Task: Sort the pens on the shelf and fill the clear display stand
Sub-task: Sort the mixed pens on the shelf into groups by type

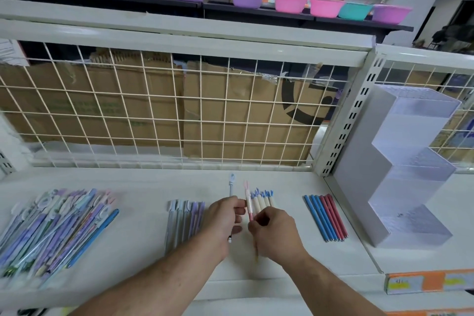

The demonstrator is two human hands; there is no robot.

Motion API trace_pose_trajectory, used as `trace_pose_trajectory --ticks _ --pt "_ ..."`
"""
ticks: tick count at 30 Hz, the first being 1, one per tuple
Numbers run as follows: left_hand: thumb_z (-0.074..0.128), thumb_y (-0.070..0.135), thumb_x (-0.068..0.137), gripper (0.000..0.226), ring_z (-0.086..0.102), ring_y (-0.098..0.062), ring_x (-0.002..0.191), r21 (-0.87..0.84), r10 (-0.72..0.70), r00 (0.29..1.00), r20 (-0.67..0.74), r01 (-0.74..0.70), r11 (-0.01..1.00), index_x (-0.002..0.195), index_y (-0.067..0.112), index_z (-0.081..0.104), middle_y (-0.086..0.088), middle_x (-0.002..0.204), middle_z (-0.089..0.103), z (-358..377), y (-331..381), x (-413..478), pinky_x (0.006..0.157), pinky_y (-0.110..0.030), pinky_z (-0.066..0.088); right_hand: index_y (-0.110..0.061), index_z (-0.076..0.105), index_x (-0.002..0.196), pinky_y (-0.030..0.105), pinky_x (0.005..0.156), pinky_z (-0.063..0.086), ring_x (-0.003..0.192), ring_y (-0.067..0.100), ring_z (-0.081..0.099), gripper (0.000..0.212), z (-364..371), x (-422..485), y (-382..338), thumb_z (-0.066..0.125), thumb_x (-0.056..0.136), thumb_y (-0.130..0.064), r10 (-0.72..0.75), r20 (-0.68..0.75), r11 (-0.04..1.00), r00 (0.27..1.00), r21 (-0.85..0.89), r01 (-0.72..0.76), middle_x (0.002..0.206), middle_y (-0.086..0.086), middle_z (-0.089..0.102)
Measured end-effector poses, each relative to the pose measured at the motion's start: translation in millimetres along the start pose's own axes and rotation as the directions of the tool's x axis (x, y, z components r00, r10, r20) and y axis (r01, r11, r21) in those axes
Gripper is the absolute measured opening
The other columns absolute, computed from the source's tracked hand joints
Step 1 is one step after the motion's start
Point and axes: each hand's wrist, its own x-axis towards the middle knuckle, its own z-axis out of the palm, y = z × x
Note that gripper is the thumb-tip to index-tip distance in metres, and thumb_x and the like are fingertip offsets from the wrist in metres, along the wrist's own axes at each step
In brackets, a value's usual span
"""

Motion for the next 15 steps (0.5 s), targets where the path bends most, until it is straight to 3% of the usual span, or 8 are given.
trace_pose_trajectory --ticks 3,6,9,12,15 --pt "0.049 0.023 0.088 0.03 0.037 -0.017 0.054 0.121 0.054 0.993 -0.107 -0.041 0.992 0.08 0.014 0.077 0.002 0.066 0.049 -12.1 1.8 4.5 0.055 -0.026 0.03 -0.024 0.062 0.078 0.028 0.058 0.053 0.065 0.016 0.065 0.013 2.2 3.2 -1.0 0.064 0.086 -0.034 -0.004 -0.022 0.978 1.0 -0.21 -0.001 0.073 -0.006 0.065" --pt "0.047 0.025 0.085 0.033 0.028 -0.015 0.045 0.14 0.047 0.993 -0.108 -0.031 0.99 0.078 0.014 0.077 0.004 0.056 0.034 -21.6 4.0 4.2 0.051 -0.025 0.025 -0.022 0.059 0.087 0.025 0.061 0.049 0.071 0.016 0.06 0.016 9.3 8.1 -2.2 0.056 0.091 -0.037 -0.041 -0.023 0.908 0.999 -0.417 0.027 0.079 -0.007 0.058" --pt "0.046 0.02 0.084 0.033 0.027 -0.013 0.043 0.102 0.019 0.996 -0.084 -0.01 0.995 0.082 0.011 0.078 0.006 0.056 0.034 -27.6 3.2 3.0 0.045 -0.022 0.023 -0.022 0.059 0.098 0.025 0.064 0.048 0.075 0.019 0.059 0.017 15.2 9.9 -3.2 0.049 0.095 -0.035 -0.106 -0.011 0.85 0.994 -0.519 0.085 0.082 -0.004 0.053" --pt "0.05 0.014 0.085 0.029 0.03 -0.014 0.046 0.099 0.014 0.998 -0.065 -0.007 0.995 0.081 0.009 0.078 0.004 0.06 0.037 -35.2 3.6 3.6 0.042 -0.021 0.022 -0.02 0.059 0.104 0.026 0.064 0.041 0.084 0.022 0.062 0.017 17.9 10.8 -3.7 0.047 0.096 -0.03 -0.14 0.009 0.816 0.99 -0.565 0.121 0.093 0.0 0.063" --pt "0.057 0.011 0.084 0.024 0.033 -0.016 0.051 0.129 0.001 0.998 -0.062 0.007 0.992 0.074 0.011 0.079 -0.002 0.068 0.041 -40.9 5.0 3.2 0.04 -0.022 0.024 -0.021 0.056 0.102 0.026 0.065 0.037 0.077 0.021 0.052 0.012 17.6 12.6 -3.9 0.045 0.097 -0.024 -0.152 0.008 0.802 0.988 -0.584 0.128 0.09 -0.001 0.059"
